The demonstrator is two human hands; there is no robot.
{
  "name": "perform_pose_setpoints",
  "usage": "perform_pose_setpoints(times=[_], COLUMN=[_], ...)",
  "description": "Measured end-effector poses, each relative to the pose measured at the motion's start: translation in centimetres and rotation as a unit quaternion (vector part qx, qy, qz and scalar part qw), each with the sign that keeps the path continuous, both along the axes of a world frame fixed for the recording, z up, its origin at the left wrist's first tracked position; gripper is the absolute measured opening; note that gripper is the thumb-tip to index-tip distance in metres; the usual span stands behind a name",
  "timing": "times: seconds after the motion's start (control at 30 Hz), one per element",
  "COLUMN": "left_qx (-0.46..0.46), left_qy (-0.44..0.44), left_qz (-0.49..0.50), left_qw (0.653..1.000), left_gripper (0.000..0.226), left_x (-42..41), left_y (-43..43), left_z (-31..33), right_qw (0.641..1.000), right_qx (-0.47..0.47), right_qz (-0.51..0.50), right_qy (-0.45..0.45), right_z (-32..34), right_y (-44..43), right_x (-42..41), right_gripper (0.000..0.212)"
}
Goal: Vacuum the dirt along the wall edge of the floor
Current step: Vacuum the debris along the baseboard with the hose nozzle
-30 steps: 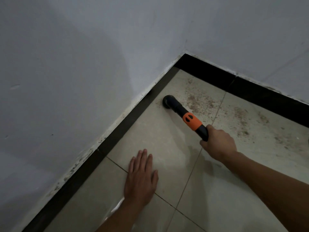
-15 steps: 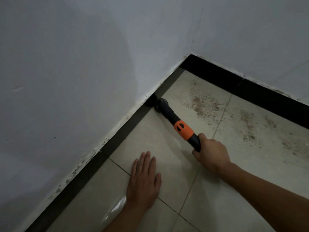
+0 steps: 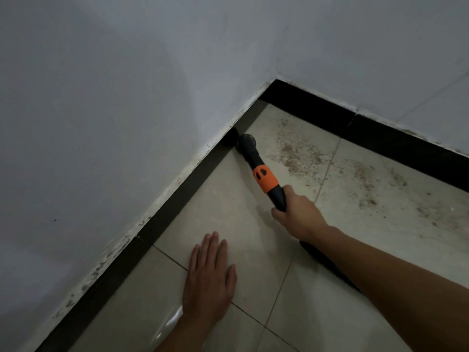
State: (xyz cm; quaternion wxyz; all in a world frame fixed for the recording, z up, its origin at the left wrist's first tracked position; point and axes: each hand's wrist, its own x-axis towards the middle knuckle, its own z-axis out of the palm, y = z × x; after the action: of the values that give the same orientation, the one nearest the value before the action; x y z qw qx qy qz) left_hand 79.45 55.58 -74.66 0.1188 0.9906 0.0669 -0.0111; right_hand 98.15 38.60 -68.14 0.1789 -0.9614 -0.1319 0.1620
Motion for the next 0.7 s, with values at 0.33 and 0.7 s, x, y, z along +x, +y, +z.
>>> perform_pose_setpoints(times=[0.33,0.7], left_qx=[-0.001,0.005], left_qy=[0.015,0.023], left_qz=[0.005,0.004], left_qw=[1.000,1.000], left_gripper=[0.058,0.058], left_x=[0.0,-0.1], left_y=[0.0,0.0], left_z=[0.1,0.1], right_qw=[0.993,0.994], right_qx=[0.004,-0.016], right_qz=[-0.119,-0.105], right_qy=[0.009,-0.007], right_z=[0.8,1.5], right_y=[1.0,-1.7], right_x=[-0.8,-4.6], right_gripper=[0.035,0.032])
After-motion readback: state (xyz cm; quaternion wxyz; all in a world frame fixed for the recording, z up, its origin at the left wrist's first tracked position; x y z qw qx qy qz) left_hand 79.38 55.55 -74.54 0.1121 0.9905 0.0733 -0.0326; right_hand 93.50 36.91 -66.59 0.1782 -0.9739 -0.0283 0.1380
